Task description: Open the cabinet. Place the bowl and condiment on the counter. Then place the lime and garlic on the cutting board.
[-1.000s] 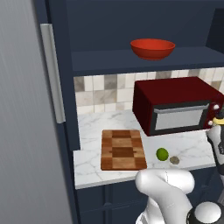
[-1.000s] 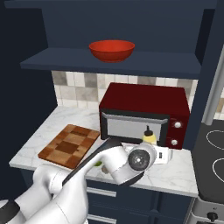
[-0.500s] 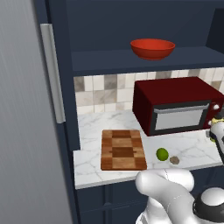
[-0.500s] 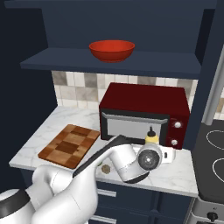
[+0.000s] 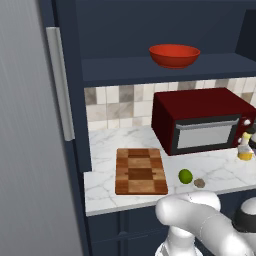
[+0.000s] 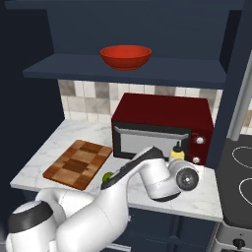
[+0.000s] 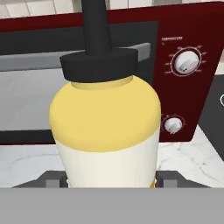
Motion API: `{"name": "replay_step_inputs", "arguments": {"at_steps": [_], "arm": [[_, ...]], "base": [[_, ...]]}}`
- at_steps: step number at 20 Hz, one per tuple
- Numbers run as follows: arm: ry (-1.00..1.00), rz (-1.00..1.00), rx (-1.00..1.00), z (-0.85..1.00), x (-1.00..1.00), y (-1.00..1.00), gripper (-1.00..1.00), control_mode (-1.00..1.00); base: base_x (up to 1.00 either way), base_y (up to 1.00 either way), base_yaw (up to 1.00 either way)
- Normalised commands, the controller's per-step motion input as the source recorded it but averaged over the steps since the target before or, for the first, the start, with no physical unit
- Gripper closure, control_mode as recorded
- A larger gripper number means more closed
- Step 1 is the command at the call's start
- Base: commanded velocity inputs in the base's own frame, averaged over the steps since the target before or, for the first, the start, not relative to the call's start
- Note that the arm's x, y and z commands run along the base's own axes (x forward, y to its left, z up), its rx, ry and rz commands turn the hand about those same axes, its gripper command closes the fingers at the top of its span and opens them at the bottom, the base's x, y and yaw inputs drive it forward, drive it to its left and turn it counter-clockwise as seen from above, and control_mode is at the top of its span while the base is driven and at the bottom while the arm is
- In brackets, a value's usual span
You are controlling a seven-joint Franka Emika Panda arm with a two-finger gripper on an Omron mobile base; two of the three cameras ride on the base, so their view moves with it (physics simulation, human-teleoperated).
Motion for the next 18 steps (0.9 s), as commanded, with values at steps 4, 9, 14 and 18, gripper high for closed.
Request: {"name": "replay_step_inputs", "arguments": {"at_steps": [4,9,14,18], "arm": [[0.0,0.1,0.11,-0.04,0.0,-0.38,1.0,-1.0],[-0.01,0.06,0.06,-0.03,-0.02,-0.19,1.0,-1.0],[-0.07,0.04,0.0,-0.14,-0.42,-0.02,1.0,-1.0],[-0.12,0.03,0.0,-0.18,-0.46,0.0,1.0,-1.0]], "base": [[0.0,0.0,0.0],[0.0,0.0,0.0],[0.0,0.0,0.0],[0.0,0.0,0.0]]}}
